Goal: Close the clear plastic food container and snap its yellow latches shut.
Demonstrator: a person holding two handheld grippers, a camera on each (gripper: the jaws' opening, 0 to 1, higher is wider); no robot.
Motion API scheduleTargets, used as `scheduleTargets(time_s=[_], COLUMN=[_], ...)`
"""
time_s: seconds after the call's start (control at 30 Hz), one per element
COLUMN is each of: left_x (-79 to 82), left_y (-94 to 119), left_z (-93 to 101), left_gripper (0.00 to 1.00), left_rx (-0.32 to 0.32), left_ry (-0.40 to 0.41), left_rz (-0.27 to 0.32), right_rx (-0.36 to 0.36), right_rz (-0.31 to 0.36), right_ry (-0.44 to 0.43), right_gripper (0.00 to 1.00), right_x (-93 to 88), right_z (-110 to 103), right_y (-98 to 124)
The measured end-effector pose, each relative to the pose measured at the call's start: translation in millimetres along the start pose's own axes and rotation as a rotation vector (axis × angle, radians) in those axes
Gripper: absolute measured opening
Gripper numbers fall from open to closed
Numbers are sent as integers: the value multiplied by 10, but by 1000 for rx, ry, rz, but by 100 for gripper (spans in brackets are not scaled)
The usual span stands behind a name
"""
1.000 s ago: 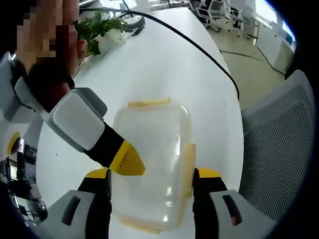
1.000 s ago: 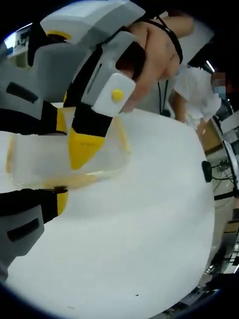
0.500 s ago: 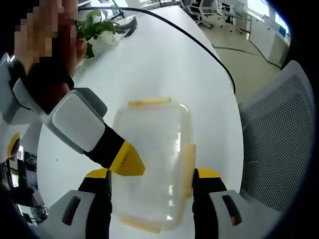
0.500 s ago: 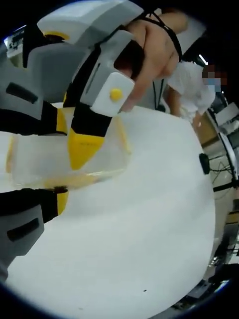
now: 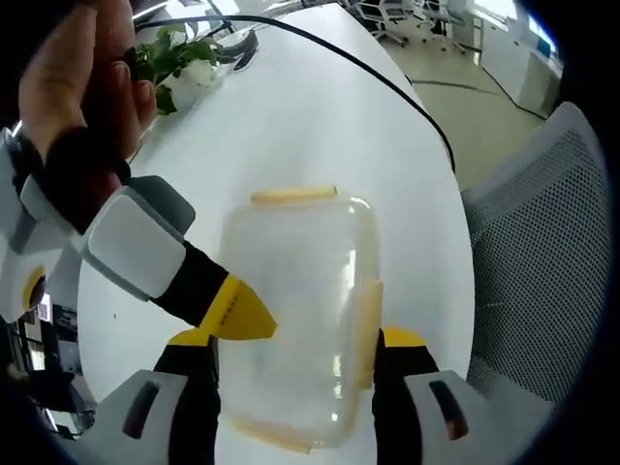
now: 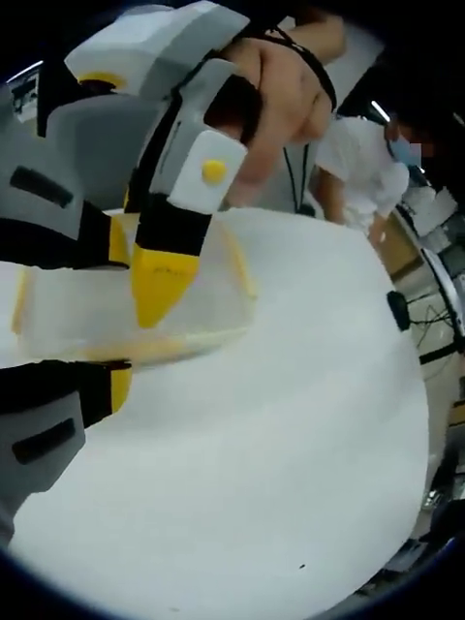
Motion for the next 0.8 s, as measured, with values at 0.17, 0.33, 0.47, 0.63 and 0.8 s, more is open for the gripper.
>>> scheduleTargets(time_s=[0.17, 0.33, 0.47, 0.63, 0.8], left_x=[12, 28, 29, 26, 26], left_y=[-64, -77, -78, -74, -75], left_z=[53, 69, 73, 73, 72], left_gripper=[63, 64, 64, 64, 64], left_rx=[4, 24, 40, 43, 43], left_ry=[-5, -9, -10, -7, -7], left_rz=[-6, -28, -43, -41, -43], right_rx=[-15, -21, -23, -23, -25], right_rz=[2, 13, 16, 11, 32], right_ry=[-2, -4, 6, 14, 8], right_gripper=[35, 36, 36, 36, 36], right_x=[4, 6, 12, 18, 1], right_z=[-16, -34, -35, -32, -30], right_y=[0, 2, -8, -13, -5])
Point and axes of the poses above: the point that each gripper's makers call its tool centre point, and the gripper's own axes: y roughly backward along the fingers, z roughly to its right, x roughly out of its top, the point moved 6 cm from there along y, roughly backward along the fingers, and after that the axes turned 13 degrees about y, right-handed, at the moved point
